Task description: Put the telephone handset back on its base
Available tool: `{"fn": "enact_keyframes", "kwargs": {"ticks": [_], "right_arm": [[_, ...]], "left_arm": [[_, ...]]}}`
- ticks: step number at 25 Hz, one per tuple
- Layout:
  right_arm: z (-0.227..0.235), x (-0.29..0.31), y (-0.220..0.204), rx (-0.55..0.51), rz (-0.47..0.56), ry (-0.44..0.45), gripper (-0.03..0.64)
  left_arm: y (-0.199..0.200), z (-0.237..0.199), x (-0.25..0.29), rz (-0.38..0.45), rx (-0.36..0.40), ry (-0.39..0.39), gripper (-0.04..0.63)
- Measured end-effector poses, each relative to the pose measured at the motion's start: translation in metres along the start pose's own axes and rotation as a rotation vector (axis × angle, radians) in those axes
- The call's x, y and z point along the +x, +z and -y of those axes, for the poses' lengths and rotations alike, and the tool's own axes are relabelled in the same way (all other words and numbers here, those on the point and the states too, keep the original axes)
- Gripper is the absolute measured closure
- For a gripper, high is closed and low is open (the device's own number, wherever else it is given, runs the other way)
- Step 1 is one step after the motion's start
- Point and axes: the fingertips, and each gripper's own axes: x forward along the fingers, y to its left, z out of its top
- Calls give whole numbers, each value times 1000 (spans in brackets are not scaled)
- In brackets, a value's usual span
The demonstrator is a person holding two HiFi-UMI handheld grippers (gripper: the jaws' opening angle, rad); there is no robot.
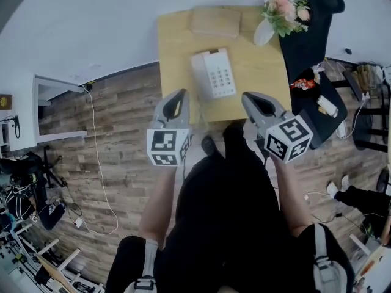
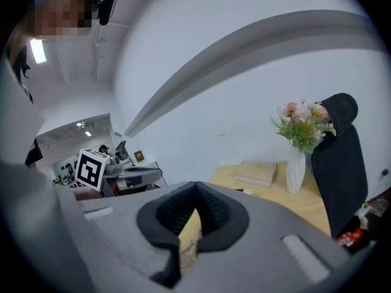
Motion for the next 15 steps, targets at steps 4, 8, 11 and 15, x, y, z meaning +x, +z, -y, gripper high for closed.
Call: {"fn": "enact_keyframes", "kwargs": {"ticks": [4, 8, 11, 15], "right_arm": [[0, -6, -4, -2, 0, -8, 617], [-4, -9, -8, -4, -6, -8, 617], [-7, -9, -11, -3, -14, 0, 617], [-12, -8, -12, -3, -15, 2, 617]], "left_arm": [[-2, 6, -1, 3, -5, -5, 584], [-4, 9, -6, 1, -7, -9, 584], [-6, 7, -8, -1, -11, -10, 584], [-7, 3, -10, 3, -12, -11, 584]]}}
